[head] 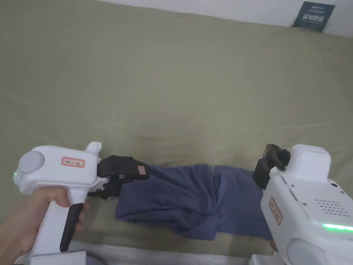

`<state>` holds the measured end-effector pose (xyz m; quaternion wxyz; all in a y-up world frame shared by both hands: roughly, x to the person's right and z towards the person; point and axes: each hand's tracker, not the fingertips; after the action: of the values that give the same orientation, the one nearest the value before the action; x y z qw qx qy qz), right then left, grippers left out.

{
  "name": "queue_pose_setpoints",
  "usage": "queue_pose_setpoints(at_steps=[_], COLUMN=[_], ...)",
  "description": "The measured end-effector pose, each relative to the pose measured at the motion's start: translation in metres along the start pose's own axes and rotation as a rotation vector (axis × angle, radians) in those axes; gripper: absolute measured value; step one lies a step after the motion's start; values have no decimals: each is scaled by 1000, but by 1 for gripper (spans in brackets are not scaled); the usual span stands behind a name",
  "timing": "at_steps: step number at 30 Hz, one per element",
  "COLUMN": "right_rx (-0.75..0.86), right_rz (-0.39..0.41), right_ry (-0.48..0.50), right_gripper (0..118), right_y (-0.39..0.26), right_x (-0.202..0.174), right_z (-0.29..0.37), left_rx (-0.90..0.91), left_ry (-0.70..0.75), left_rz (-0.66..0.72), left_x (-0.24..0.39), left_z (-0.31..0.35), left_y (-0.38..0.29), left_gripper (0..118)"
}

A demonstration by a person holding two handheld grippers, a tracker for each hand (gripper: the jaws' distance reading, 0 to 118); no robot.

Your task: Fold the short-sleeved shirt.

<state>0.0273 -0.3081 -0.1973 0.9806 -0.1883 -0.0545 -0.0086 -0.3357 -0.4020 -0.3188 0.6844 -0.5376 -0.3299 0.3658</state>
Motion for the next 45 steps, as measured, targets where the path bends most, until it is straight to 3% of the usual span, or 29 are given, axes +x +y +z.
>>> queue_pose_setpoints(at_steps=[1, 2, 3, 4, 5, 6, 8, 10, 16, 20, 23, 30, 38, 39, 40, 41, 42, 45], right_rx=[6, 18, 22, 25, 28, 33, 36, 44, 77, 94, 100, 156, 149, 141, 131, 124, 113, 96], right_rz=[-4, -14, -16, -17, -18, -22, -21, -4, -11, -14, -13, -13, 7, 6, 4, 4, 6, 7], right_ry=[-1, 4, 2, -1, -2, 0, 2, 1, 24, 40, 54, 44, 35, 35, 30, 26, 23, 14], right_gripper=[9, 9, 9, 9, 9, 9, 9, 9, 9, 9, 9, 9, 9, 9, 9, 9, 9, 9], right_y=[0, 0, 1, 2, 4, 5, 9, 11, 20, 25, 28, 32, 27, 25, 23, 22, 20, 17], right_x=[0, 1, 1, 2, 3, 4, 5, 5, 5, 2, -1, -5, 0, 1, 3, 4, 6, 11], right_z=[0, 1, 2, 3, 4, 6, 9, 12, 18, 17, 16, 24, 26, 25, 24, 23, 21, 19], left_rx=[6, 6, -9, -12, -15, 12, 22, 65, 173, 285, 291, 132, -29, -34, -43, -62, -111, -46], left_ry=[-23, -56, -35, 27, 54, 164, 69, 103, 246, 413, 534, 565, 602, 605, 594, 565, 570, 529], left_rz=[30, 70, 79, 65, 67, -2, 67, 68, 52, -30, -108, -260, -387, -384, -399, -422, -439, -429], left_x=[0, 1, 0, 1, 7, 7, 5, 11, 26, 50, 78, 132, 181, 178, 171, 165, 160, 159], left_z=[-6, -12, -18, -24, -31, -32, -20, -4, 86, 152, 168, 99, -51, -70, -90, -109, -124, -123], left_y=[2, 3, 3, -1, -5, -7, -6, -8, -14, -16, -18, -16, -23, -24, -22, -25, -26, -27], left_gripper=[114, 105, 86, 57, 16, 16, 15, 15, 14, 14, 14, 14, 16, 25, 51, 98, 118, 108])
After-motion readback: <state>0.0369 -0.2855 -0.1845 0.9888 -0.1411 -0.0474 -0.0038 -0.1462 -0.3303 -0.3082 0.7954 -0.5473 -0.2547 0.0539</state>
